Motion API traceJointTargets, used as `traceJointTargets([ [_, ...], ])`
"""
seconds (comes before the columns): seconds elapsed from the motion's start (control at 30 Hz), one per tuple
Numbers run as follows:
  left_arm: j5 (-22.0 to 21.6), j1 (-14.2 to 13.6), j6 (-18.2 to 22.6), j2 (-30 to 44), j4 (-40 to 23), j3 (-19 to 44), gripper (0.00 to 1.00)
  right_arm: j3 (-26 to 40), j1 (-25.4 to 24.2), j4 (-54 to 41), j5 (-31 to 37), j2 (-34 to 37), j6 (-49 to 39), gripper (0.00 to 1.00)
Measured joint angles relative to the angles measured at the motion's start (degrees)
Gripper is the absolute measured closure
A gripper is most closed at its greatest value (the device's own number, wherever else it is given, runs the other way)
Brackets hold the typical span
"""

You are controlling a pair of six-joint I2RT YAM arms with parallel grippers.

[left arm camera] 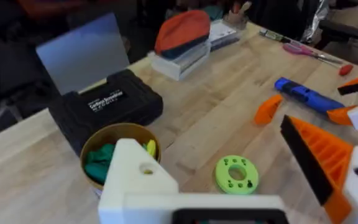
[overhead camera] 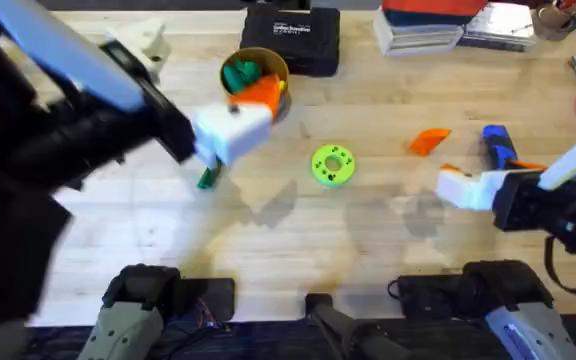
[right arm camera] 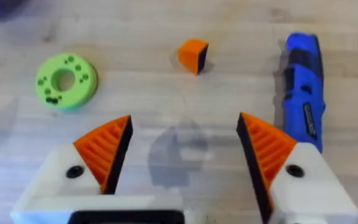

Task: Pick up the gripper from the table and insert it into the empty holder that is missing its gripper. Then pick up a screw, insert it into the mounting hole, and use the screwdriver to tighten it. Finally, clean up the table by picking up the vegetable and placing it into the bucket.

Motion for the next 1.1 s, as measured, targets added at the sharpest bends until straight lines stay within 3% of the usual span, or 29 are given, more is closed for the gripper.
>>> traceJointTargets([
  [0.23, 0.9, -5.3, 6.0, -19.2, 18.0, -21.0, 0.015, 0.0, 0.0, -6.4, 0.0, 0.0, 0.0, 0.008],
  [0.43, 1.3, -6.1, 6.3, -34.5, 21.5, -33.5, 0.015, 0.0, 0.0, -6.4, 0.0, 0.0, 0.0, 0.008],
  [0.6, 1.3, -6.3, 5.0, -36.6, 27.7, -39.4, 0.015, 0.0, 0.0, -6.4, 0.0, 0.0, 0.0, 0.008],
  [0.83, 2.2, -6.7, 4.2, -36.6, 18.5, -42.0, 0.015, 0.0, 0.0, -6.4, 0.0, 0.0, 0.0, 0.008],
  [1.1, 4.6, -6.7, 4.2, -36.5, 18.0, -41.9, 0.015, 0.0, 0.0, -6.4, 0.0, 0.0, 0.0, 0.008],
])
